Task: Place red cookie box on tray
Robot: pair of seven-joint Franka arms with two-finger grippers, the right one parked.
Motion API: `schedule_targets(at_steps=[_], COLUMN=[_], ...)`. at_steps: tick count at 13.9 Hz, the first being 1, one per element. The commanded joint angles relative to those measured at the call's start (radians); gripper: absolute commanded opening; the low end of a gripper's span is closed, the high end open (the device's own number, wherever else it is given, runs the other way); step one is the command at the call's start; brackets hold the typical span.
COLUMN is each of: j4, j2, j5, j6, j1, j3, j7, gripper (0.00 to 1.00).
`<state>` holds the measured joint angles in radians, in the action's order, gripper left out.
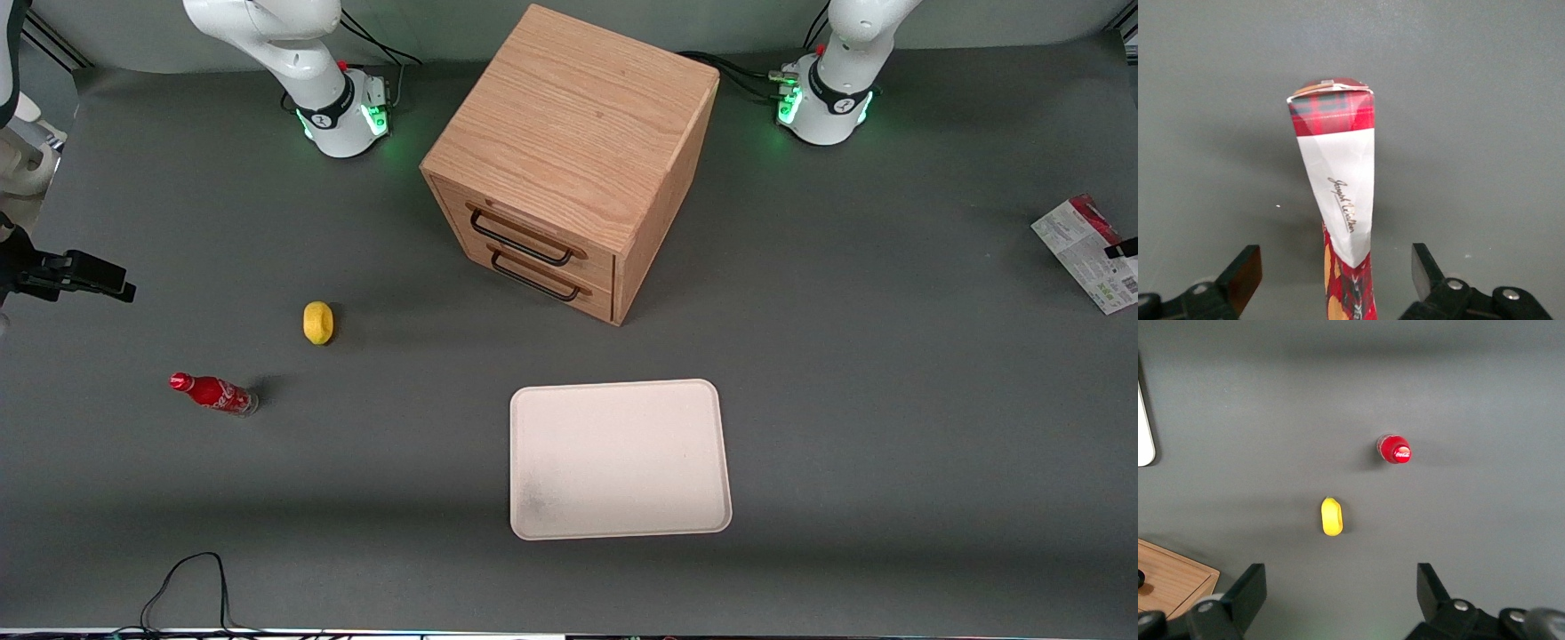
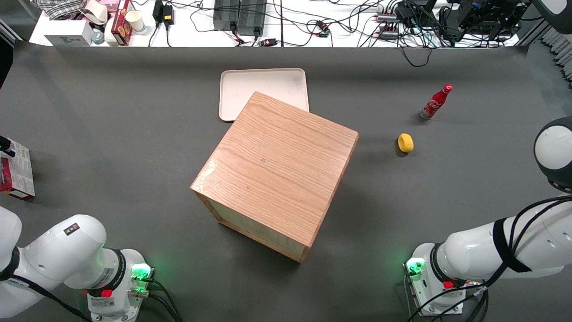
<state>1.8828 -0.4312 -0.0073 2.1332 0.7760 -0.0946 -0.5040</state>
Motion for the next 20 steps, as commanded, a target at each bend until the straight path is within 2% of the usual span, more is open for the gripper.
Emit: schedule_targets(at_steps=[1, 10, 11, 12, 13, 20], j4=[0.035, 0.033, 0.032, 0.033, 0.033, 0.027], j2=[0.005, -0.047, -0.047, -0.047, -0.046, -0.035], j5=[-0.029, -0.029, -0.029, -0.029, -0.031, -0.029], j6=[0.043, 0.093, 0.094, 0.1, 0.109, 0.102], j1=[0.012, 0.003, 0.003, 0.005, 0.006, -0.001], j3=[0.01, 0.012, 0.013, 0.012, 0.013, 0.012], j7=[-0.028, -0.062, -0.077, -0.109, -0.149, -0.165], gripper=[1.0, 0.98, 0.91, 0.58, 0.01, 0.0])
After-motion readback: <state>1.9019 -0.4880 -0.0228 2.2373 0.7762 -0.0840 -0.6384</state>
